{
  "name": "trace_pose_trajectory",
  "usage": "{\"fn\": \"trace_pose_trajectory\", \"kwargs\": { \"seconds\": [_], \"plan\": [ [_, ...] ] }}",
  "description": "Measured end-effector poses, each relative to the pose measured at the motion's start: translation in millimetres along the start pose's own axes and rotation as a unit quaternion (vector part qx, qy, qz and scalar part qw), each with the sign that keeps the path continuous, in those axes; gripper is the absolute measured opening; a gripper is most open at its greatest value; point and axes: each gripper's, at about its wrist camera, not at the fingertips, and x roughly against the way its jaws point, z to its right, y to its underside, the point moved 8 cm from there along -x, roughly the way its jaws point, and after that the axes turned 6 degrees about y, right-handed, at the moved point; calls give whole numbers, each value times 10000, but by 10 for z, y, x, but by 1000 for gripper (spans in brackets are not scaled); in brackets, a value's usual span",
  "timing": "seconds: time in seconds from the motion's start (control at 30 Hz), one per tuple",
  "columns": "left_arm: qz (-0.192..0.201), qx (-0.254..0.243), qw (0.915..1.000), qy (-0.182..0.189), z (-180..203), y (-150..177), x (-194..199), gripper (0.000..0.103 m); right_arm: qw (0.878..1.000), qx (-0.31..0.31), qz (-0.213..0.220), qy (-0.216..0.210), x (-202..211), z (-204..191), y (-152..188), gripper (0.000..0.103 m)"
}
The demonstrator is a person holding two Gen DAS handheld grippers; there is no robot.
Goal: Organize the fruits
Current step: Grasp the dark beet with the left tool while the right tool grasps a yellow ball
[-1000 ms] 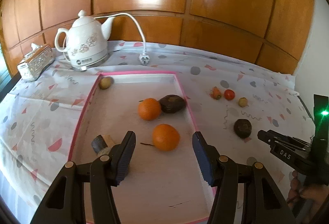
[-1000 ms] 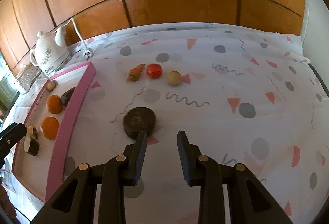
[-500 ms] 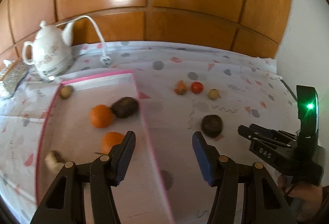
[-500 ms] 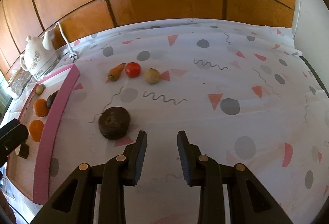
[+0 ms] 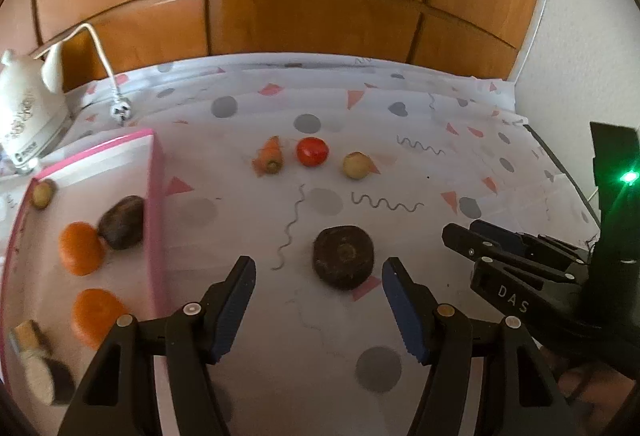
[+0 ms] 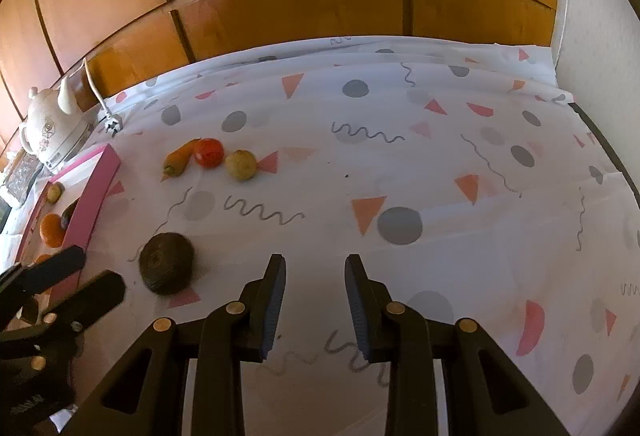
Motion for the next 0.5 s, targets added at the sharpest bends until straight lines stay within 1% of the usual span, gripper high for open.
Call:
{"fn": "trace_pose_trajectory", "kwargs": {
  "seconds": [0.2,0.37,0.4,0.43,0.47,0.5],
  "plan": [
    [57,-35,10000,21,87,-93,-150,66,10000,-38,-61,-23,-78,51,-39,31],
    [0,-70,10000,-50,117,-137,-322,66,9999,-71,-58,-60,-115,60,-92,31],
    [-9,-50,10000,-58,112,-138,-354,61,9999,-75,-53,-70,-125,61,-106,31],
    [-26,-45,10000,-80,100,-132,-388,52,9999,-79,-52,-74,-135,62,-114,31],
    [-63,-54,9999,-122,86,-121,-420,47,9999,-87,-54,-84,-147,64,-123,31],
    [-127,-11,9999,-52,72,-94,-458,42,9999,-98,-57,-96,-155,64,-132,31]
  ]
}}
